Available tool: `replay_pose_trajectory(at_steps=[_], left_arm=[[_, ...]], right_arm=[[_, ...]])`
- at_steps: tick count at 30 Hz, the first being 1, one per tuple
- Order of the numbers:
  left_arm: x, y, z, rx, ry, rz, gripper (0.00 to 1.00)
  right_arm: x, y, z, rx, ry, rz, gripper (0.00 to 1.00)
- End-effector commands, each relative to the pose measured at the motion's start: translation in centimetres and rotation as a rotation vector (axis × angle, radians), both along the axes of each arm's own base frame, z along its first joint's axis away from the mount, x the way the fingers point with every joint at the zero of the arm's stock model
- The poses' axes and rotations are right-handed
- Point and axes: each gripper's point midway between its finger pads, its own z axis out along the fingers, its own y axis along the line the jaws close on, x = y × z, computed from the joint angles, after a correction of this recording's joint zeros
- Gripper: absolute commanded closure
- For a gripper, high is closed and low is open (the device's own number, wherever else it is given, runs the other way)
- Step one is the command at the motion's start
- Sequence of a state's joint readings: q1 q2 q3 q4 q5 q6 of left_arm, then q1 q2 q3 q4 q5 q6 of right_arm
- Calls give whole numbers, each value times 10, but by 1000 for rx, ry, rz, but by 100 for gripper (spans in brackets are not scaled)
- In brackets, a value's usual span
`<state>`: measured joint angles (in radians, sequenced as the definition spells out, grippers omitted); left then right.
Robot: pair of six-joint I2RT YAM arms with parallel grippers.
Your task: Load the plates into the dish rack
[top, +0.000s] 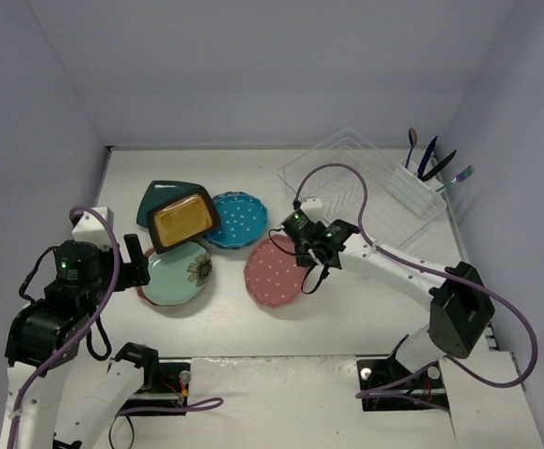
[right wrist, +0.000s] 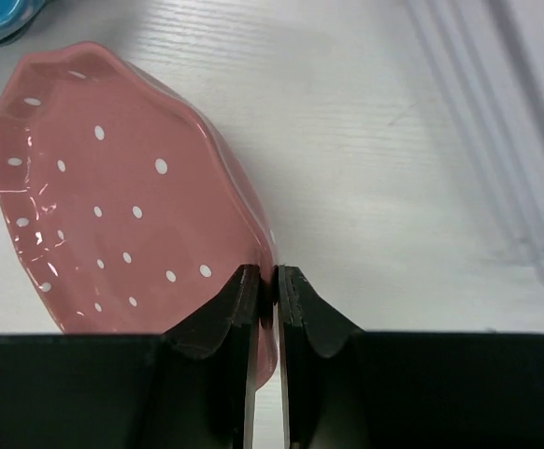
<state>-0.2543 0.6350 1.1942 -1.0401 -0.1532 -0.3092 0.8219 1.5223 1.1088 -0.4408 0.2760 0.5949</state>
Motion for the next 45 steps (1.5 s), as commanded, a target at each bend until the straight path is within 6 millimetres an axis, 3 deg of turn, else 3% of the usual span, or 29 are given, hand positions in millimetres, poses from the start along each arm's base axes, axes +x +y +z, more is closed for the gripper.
replay_pose_trajectory(at_steps=[1,5,6,9,10,13,16,19,27,31,40,45], left_arm=[[18,-10,14,-40,-55,-13,24],[23,-13,17,-52,-64,-16,24],[25,-14,18,-56,-66,-20,24],[28,-17,18,-69,-62,-24,24],[29,-19,19,-75,-64,-28,24],[31,-19,19,-76,-58,-26,24],[31,-14,20,-67,-55,5,24],[30,-10,19,-52,-43,21,24],[28,-14,13,-68,-26,13,24],[22,-12,4,-40,3,17,24],[16,-16,-21,1,73,-13,24],[23,-15,-19,16,66,-3,24]], right_arm=[[14,-11,68,-72,-190,62,100],[24,-10,122,-78,-318,113,100],[30,-11,147,-86,-373,136,100],[37,-13,185,-99,-467,167,100],[43,-14,209,-115,-532,186,100],[55,-21,255,-191,-674,230,100],[68,-37,292,-329,-807,223,100],[85,-53,315,-433,-881,211,100],[135,-96,361,-545,-1030,132,100],[158,-121,368,-632,-1056,92,100],[206,-177,376,-832,-1082,-55,100],[240,-195,359,-870,-1057,-88,100]])
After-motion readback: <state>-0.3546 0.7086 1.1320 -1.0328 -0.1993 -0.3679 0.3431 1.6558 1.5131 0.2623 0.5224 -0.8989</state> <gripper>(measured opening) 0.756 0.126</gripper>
